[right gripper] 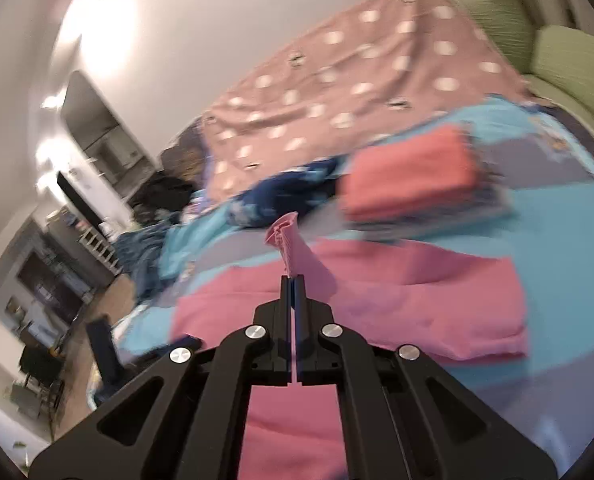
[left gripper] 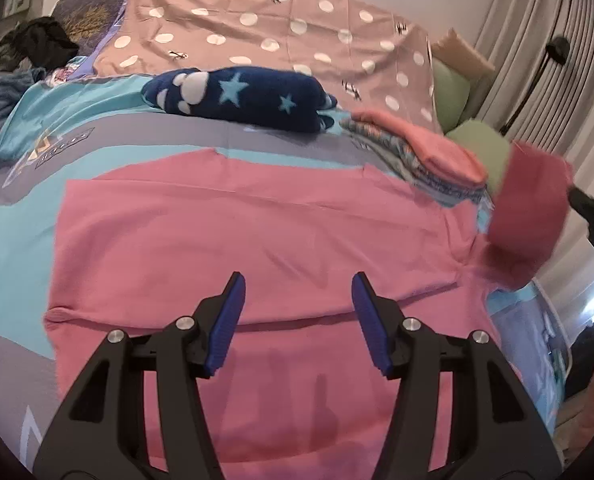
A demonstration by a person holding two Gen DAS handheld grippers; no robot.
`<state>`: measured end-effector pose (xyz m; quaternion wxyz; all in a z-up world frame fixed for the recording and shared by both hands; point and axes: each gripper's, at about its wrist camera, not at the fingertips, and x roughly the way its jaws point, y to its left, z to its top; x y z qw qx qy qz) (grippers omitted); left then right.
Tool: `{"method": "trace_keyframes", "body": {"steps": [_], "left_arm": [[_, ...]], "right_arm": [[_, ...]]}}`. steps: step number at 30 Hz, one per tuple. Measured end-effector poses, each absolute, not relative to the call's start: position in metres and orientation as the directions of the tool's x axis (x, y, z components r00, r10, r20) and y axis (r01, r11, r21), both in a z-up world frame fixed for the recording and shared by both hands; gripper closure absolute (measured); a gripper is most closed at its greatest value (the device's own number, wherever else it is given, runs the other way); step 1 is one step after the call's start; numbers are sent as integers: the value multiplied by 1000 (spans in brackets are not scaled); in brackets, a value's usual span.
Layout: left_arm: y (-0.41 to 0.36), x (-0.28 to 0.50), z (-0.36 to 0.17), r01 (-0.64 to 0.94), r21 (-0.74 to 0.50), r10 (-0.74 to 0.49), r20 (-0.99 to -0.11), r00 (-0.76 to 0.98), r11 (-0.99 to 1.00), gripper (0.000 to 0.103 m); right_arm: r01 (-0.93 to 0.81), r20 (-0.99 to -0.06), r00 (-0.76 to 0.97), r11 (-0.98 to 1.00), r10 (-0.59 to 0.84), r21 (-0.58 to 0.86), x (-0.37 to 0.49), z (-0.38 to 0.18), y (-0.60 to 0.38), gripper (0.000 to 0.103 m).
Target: Fold small clothes
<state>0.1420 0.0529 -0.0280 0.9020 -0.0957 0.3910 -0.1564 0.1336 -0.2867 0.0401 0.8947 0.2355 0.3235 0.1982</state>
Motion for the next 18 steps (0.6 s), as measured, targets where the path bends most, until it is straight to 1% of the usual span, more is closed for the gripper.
{"method": "trace_keyframes", "body": {"steps": [3,5,8,9,11,14,17,18], "left_arm": [[79,137,-32,208,-366,-408,-639,652,907,45],[93,137,-38,213,-429,-457,-617,640,878,45],[126,137,-55,215,-607,-593,-533,603,765,45],[133,138,-60,212,-646,-622,-510,595,733,45],[148,143,-75,186,-741,-687,-457,565,646,45],[153,151,-88,142,-784,-716,-456,528,604,46],[146,151,-87,162,-775,-723,-463,513,611,46],[141,150,-87,170,-763,-721,-478,502,624,47]], "right_arm": [[-303,-456,669,776,587,553,146,52,-227,102],[-366,-468,620,760,630,537,150,50,-183,102],[-422,-543,553,774,632,472,156,31,-130,102],[-438,-596,525,793,608,424,156,15,-108,102],[-452,-668,475,810,572,373,157,-13,-83,100],[-457,-739,408,821,536,343,154,-45,-71,98],[-449,-775,395,839,494,307,151,-62,-73,98],[-443,-781,396,845,483,298,147,-63,-76,97]]}}
